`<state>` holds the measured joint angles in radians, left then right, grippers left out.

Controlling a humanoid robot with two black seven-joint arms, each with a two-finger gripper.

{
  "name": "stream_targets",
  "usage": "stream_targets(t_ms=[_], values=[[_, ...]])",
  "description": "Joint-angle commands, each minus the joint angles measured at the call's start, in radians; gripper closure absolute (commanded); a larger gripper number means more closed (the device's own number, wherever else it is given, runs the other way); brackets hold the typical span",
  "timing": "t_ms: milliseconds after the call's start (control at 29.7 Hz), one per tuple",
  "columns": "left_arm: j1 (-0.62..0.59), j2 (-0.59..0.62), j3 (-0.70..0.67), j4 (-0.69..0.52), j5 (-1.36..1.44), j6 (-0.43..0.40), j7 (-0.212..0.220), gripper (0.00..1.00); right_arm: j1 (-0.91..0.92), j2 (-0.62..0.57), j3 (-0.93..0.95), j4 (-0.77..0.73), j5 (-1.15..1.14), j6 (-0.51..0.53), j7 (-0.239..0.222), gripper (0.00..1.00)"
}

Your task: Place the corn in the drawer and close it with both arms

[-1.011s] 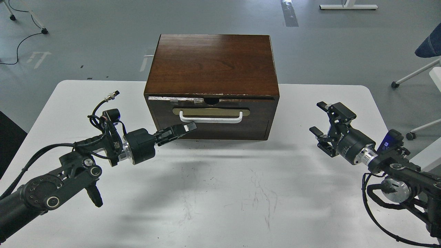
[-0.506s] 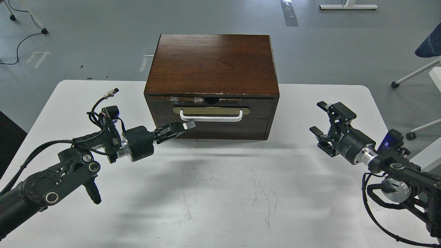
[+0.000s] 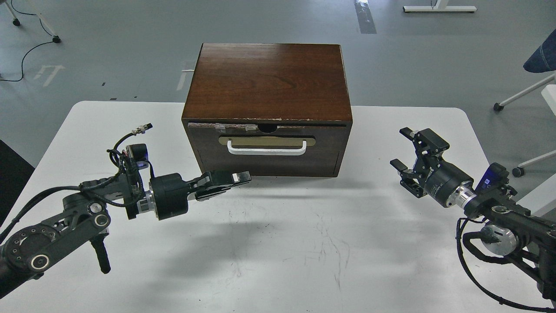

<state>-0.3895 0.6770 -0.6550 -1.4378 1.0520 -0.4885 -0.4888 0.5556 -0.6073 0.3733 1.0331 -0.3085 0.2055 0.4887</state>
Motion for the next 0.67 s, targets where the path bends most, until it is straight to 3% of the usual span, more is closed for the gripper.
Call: stream_targets(t_ms=[0,202,404,506,573,640], values=[[0.041,0.049,-0.047,-0.058,-0.217,0.0,0.0,0.0,-0.002,0.011,0.035,-0.002,0.0,0.0,0.0,0.0],[0.132,0.049,-0.178,-0.044,-0.406,0.013,0.0,0.0,0.0,0.024,0.073,-0.002,0.0,-0.012,0.0,0.0],[0.23,-0.01,-0.23,-0.007,-0.464,0.168,0.0,0.0,-0.003,0.06,0.102,-0.011,0.002,-0.087,0.0,0.0],[0.259,-0.05,-0.241,0.019,-0.466,0.186,0.002,0.0,-0.005,0.077,0.102,-0.013,0.002,-0.09,0.0,0.0],[0.273,-0.08,-0.259,0.037,-0.464,0.186,0.039,0.0,-0.006,0.08,0.101,-0.013,0.002,-0.09,0.0,0.0],[0.287,-0.111,-0.273,0.049,-0.464,0.188,0.048,0.0,-0.011,0.087,0.101,-0.012,0.002,-0.09,0.0,0.0]])
